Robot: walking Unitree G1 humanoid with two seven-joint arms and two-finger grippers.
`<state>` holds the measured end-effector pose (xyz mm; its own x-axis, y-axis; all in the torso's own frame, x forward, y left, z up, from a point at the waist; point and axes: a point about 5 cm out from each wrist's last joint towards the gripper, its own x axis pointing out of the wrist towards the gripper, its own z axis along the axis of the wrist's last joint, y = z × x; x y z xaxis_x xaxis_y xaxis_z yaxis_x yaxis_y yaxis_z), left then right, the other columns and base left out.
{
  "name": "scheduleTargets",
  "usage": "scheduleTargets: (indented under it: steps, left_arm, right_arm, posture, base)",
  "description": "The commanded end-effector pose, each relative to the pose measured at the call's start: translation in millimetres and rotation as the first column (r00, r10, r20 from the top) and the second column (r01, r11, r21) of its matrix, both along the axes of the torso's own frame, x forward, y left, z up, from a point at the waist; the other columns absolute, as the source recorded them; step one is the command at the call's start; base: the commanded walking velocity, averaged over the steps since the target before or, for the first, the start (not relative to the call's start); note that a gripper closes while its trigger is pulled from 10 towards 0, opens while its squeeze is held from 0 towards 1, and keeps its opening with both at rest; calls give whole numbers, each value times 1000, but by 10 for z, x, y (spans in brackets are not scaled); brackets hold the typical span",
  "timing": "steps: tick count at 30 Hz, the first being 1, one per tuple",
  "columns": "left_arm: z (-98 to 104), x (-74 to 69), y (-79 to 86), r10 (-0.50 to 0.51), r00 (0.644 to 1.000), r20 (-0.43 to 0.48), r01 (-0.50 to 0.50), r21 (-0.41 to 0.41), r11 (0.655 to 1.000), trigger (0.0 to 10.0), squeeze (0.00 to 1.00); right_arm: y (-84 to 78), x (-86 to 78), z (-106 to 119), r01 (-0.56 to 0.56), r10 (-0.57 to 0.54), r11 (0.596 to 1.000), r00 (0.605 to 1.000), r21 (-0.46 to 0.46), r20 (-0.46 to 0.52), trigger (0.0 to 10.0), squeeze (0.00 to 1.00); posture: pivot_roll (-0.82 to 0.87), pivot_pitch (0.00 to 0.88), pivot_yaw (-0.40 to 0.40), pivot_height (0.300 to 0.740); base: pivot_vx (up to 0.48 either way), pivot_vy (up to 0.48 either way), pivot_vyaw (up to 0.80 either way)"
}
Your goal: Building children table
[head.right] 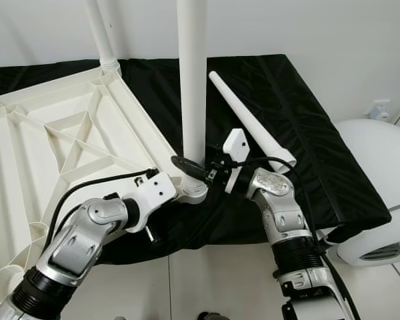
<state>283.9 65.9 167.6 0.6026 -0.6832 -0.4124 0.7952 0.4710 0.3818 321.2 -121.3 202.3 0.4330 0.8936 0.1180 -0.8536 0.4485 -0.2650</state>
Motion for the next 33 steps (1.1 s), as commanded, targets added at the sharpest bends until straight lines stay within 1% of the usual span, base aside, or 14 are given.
scheduleTargets:
  steps: [1,6,8,11,14,20,27,31,33]
  left_arm:
    - [-78,-29,-14,11,1000,-11,-11,-1,1000,10000,0]
    - [-88,-37,-4,12,1000,-13,-12,3,1000,10000,0]
    - [-80,-32,6,16,1000,-14,-16,0,1000,10000,0]
    - [-80,-22,5,19,1000,-11,-19,1,1000,10000,0]
    - [-75,-22,1,17,1000,-10,-17,-1,1000,10000,0]
    - [-77,-27,2,18,1000,-11,-18,0,1000,10000,0]
    - [-72,-26,5,16,1000,-9,-16,2,1000,10000,0]
    - [-72,-20,10,20,1000,-8,-20,1,1000,10000,0]
    - [-71,-18,0,20,1000,-6,-20,1,1000,10000,0]
  right_arm:
    - [-120,-51,-484,43,-63,994,976,-96,-208,10000,0]
    - [-140,-65,-496,55,-73,995,973,-89,-218,10000,0]
    - [-178,-62,-530,76,-96,992,971,-99,-219,10000,0]
    - [-175,-48,-539,93,-111,992,969,-90,-222,10000,0]
    - [-167,-52,-540,93,-110,992,968,-86,-225,10000,0]
    - [-212,-94,-612,95,-117,990,964,-103,-240,10000,0]
    - [-266,-115,-644,100,-127,988,960,-116,-250,10000,0]
    - [-257,-107,-629,100,-126,988,962,-118,-242,10000,0]
    - [-220,-83,-588,102,-124,989,965,-105,-233,10000,0]
  posture:
    - [-66,184,7,740]
    - [-62,185,6,740]
    - [-64,185,7,740]
    - [-63,184,7,740]
    - [-63,184,8,740]
    - [-63,187,7,740]
    - [-61,189,6,740]
    - [-63,187,6,740]
    - [-62,188,4,740]
  base:
    - [0,0,0]
    - [0,0,0]
    - [0,0,0]
    - [0,0,0]
    - [0,0,0]
    - [0,0,0]
    - [0,0,0]
    - [0,0,0]
    - [0,0,0]
